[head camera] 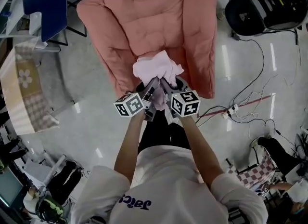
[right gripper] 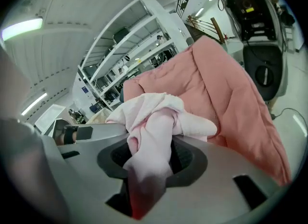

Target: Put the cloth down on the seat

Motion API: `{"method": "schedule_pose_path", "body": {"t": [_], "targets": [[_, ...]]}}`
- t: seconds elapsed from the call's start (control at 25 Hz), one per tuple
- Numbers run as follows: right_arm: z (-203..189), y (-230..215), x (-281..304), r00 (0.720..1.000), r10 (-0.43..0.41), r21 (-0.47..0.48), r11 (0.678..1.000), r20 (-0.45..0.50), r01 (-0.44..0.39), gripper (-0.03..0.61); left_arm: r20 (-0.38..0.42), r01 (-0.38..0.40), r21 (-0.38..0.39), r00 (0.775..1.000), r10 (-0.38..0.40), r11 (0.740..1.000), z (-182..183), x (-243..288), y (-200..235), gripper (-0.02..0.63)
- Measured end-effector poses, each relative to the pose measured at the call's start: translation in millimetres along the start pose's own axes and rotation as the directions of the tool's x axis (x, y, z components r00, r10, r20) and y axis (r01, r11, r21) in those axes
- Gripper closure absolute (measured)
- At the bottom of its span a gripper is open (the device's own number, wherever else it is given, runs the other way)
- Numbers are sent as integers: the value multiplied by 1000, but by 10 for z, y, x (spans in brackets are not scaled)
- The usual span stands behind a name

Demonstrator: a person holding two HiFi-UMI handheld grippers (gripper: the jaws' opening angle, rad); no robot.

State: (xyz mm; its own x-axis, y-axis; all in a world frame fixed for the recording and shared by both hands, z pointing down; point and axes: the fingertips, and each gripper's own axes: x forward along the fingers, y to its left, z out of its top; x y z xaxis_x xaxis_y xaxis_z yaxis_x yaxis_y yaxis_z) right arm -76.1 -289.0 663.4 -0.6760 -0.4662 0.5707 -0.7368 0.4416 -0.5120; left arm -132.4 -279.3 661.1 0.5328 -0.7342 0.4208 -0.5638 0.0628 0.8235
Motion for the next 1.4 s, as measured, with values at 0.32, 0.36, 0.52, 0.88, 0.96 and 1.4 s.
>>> {"method": "schedule_pose_path", "body": {"t": [0.32, 0.36, 0.52, 0.88, 0.96, 1.4], "targets": [[-789, -680, 1069, 987, -51, 124, 990, -155, 70, 431, -130, -146, -60, 982, 137, 987, -247, 660, 1311, 425], [-901, -767, 1180, 983, -54, 137, 987, -176, 79, 431, -146, -165, -72, 977, 154, 984, -305, 735, 1464, 425], [-1275, -1064, 1562, 971, -49, 176, 980, -235, 92, 430, -199, -235, -88, 956, 214, 968, -495, 982, 1976, 425], [-1784, -1324, 2067, 958, -13, 274, 957, -287, 94, 412, -258, -371, -35, 901, 350, 928, -593, 1138, 2658, 420], [-1838, -1417, 2072, 956, -18, 297, 949, -291, 108, 403, -262, -395, 1, 886, 382, 919, -632, 1199, 2679, 417], [-1866, -1545, 2022, 953, -60, 314, 936, -298, 157, 353, -246, -436, 69, 864, 439, 897, -643, 1238, 2682, 390]]}}
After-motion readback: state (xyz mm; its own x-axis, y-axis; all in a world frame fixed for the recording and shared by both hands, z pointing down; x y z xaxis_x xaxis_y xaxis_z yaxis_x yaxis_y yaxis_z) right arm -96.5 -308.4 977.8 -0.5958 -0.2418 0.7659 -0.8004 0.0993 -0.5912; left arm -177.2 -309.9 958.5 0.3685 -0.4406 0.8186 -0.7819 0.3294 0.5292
